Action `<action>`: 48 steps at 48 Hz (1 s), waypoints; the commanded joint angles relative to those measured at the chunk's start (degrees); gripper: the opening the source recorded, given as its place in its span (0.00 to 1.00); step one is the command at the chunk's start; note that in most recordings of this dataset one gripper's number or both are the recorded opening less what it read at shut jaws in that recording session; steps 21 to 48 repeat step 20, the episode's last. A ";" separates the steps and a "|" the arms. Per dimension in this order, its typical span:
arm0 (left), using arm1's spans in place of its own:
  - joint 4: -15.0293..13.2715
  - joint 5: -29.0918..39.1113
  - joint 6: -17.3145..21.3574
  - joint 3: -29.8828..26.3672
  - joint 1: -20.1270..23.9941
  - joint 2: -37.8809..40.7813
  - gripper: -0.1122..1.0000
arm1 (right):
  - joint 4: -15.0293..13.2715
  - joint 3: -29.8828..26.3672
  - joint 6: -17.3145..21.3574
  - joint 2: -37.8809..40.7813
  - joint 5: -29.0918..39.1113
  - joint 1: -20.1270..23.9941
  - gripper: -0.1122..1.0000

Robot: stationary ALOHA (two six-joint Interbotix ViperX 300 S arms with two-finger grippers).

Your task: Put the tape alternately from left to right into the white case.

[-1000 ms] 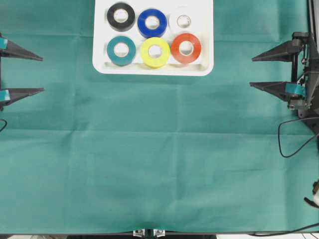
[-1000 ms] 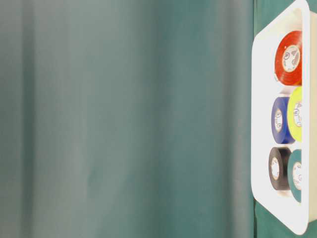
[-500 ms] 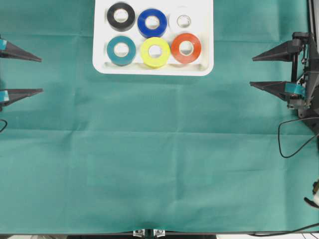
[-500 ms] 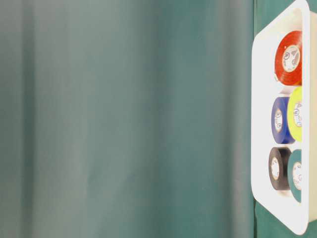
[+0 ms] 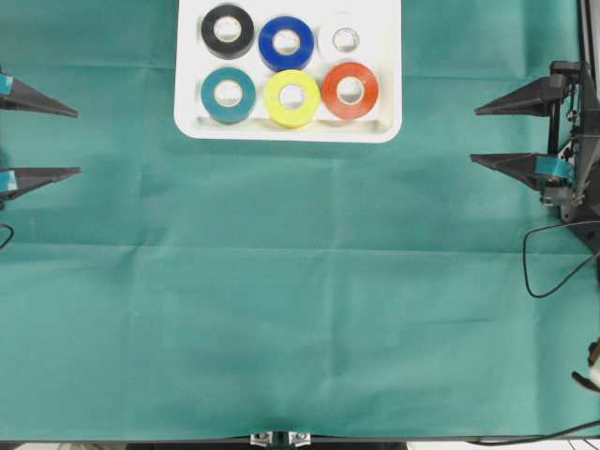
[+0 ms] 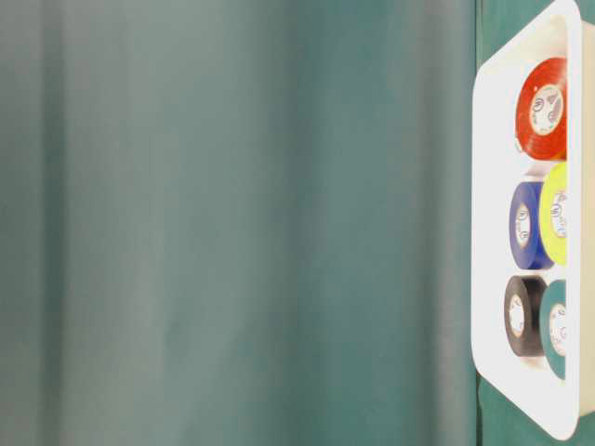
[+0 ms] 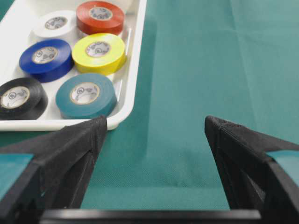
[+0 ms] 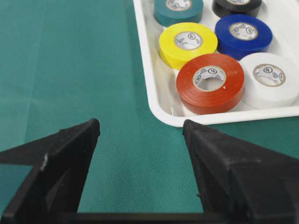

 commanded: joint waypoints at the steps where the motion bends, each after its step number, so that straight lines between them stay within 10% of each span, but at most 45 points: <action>1: -0.09 -0.35 -0.09 -0.88 0.18 0.35 0.75 | 0.18 -0.44 0.09 0.18 -0.18 0.09 0.80; 48: -0.09 -0.35 -0.09 -1.32 0.18 1.14 0.75 | 0.18 -1.32 0.00 0.97 -0.09 0.09 0.80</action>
